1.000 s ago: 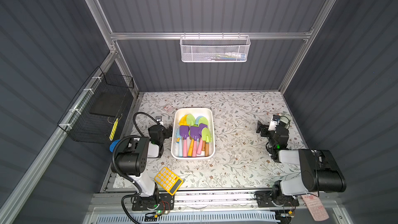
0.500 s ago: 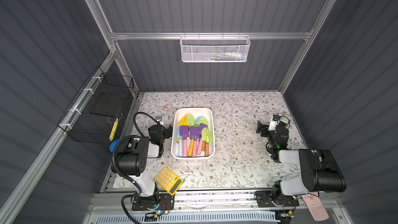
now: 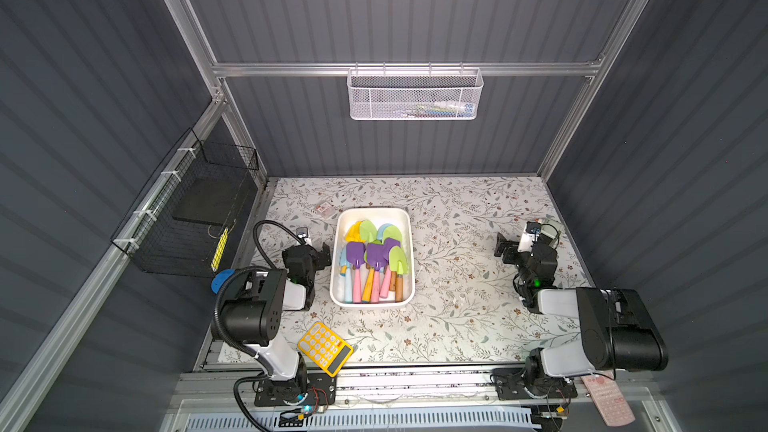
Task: Take the shovel out of the storage box
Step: Pick up the shovel from the storage box.
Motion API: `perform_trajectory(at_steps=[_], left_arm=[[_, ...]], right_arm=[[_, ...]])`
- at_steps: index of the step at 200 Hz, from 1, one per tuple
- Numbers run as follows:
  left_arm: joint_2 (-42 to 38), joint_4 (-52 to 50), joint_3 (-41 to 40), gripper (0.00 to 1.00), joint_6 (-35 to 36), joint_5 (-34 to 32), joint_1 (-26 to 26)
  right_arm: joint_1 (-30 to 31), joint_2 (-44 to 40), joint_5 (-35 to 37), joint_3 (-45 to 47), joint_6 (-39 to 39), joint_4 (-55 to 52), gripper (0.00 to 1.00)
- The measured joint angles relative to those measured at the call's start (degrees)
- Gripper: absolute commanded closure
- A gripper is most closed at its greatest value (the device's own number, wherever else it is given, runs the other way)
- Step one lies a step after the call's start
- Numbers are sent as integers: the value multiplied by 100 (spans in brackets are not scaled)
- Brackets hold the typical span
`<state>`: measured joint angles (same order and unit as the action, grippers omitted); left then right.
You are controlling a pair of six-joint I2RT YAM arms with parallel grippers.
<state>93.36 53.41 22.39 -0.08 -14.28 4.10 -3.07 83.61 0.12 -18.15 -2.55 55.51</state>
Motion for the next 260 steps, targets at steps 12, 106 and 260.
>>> perform_trajectory(at_steps=[12,106,260], left_arm=[[-385,-184,-7,0,-61,-195,11],[-1657,-3283,1462,0,-1266,-962,79],[-2415,-5711,2850,0,-2634,1279,114]], right_arm=[[0,-127,24,0,-2,-118,1],[0,-1381,1663,-2264,-1788,-4559,1],[1668,-2476,1449,-4113,-2216,-8572,1]])
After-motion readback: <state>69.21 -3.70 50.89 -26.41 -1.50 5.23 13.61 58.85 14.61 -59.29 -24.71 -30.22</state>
